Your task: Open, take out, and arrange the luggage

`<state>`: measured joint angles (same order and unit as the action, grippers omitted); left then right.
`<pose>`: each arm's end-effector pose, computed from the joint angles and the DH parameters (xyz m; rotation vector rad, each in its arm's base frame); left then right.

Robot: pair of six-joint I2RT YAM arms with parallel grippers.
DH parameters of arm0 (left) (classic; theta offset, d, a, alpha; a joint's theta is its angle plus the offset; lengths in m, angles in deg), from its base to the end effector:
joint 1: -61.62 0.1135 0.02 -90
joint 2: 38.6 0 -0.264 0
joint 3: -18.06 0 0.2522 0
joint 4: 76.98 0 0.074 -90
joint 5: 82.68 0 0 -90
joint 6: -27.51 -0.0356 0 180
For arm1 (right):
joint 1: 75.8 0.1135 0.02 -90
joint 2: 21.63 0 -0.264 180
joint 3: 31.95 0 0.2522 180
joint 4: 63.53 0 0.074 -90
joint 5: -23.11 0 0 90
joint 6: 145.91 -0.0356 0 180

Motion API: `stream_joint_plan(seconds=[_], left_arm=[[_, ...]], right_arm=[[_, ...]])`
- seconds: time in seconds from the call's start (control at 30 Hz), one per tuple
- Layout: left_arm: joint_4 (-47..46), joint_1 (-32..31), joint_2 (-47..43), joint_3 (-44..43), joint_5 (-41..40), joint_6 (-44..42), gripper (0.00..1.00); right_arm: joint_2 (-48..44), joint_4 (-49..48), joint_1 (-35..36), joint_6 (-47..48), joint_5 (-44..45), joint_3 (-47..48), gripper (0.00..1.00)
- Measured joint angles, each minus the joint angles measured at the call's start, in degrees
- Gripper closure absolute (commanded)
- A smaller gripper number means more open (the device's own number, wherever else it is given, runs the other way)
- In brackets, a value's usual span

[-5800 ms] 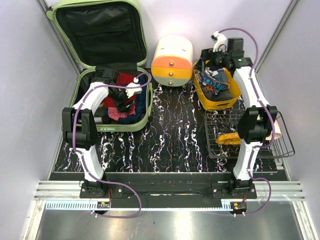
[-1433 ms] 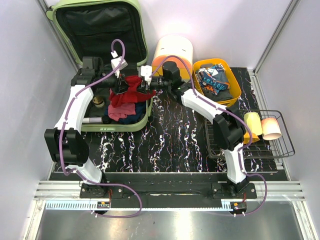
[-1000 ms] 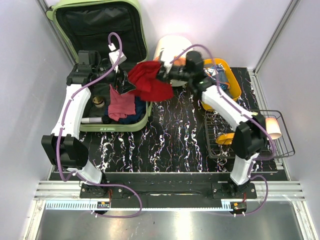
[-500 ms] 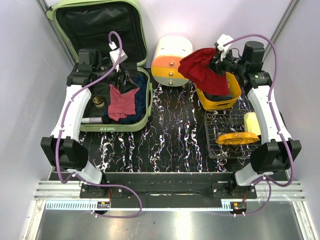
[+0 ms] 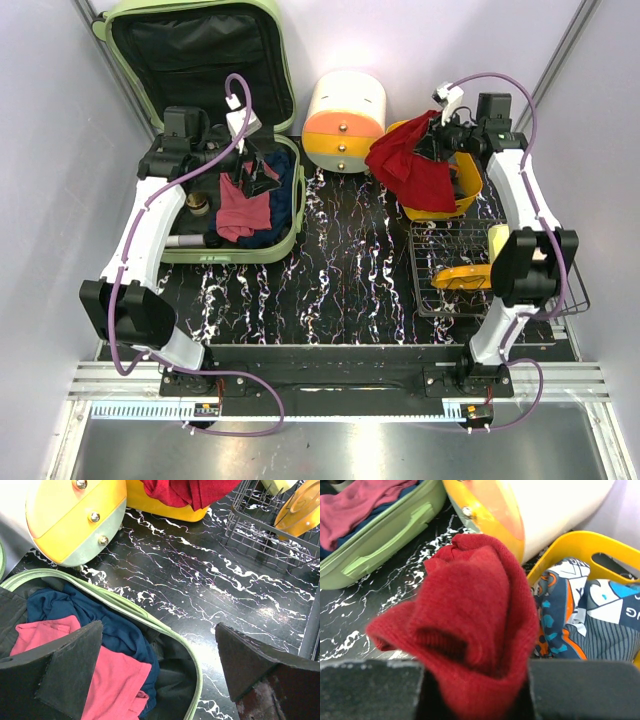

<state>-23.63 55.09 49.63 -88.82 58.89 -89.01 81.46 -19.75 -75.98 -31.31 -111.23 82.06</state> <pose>0.3245 -0.0652 0.4033 1.0264 1.7267 -0.7494 0.4110 0.0236 0.3644 -0.8412 1.8272 0.5521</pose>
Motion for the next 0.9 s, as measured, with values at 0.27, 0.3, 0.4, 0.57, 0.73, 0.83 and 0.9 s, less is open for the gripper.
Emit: stream_joint_plan(seconds=[0.27, 0.3, 0.4, 0.57, 0.73, 0.83, 0.9], left_arm=[[1.4, 0.0, -0.5, 0.3, -0.9, -0.8, 0.01], [1.5, 0.0, -0.5, 0.4, -1.1, -0.9, 0.01], [1.7, 0.0, -0.5, 0.4, -1.6, -1.5, 0.01], [3.3, 0.0, -0.5, 0.4, -2.4, -2.4, 0.01], [5.1, 0.0, -0.3, 0.3, -3.3, -3.1, 0.01], [6.0, 0.0, -0.3, 0.3, -4.1, -3.5, 0.01], [6.3, 0.0, -0.3, 0.3, -4.5, -3.6, 0.01]], right_arm=[[10.6, -0.1, -3.4, -2.1, 1.8, 8.5, 1.0], [11.6, 0.0, -3.8, -1.8, 2.3, 9.6, 1.0], [14.9, 0.2, -4.7, -0.4, 3.5, 13.2, 1.0], [22.2, 2.2, -5.6, 2.1, 4.5, 21.3, 0.91], [29.9, 4.6, -5.7, 4.4, 4.6, 28.9, 0.3], [34.1, 6.4, -5.7, 5.1, 5.4, 34.1, 0.19], [35.8, 7.2, -5.7, 5.0, 6.3, 36.8, 0.13]])
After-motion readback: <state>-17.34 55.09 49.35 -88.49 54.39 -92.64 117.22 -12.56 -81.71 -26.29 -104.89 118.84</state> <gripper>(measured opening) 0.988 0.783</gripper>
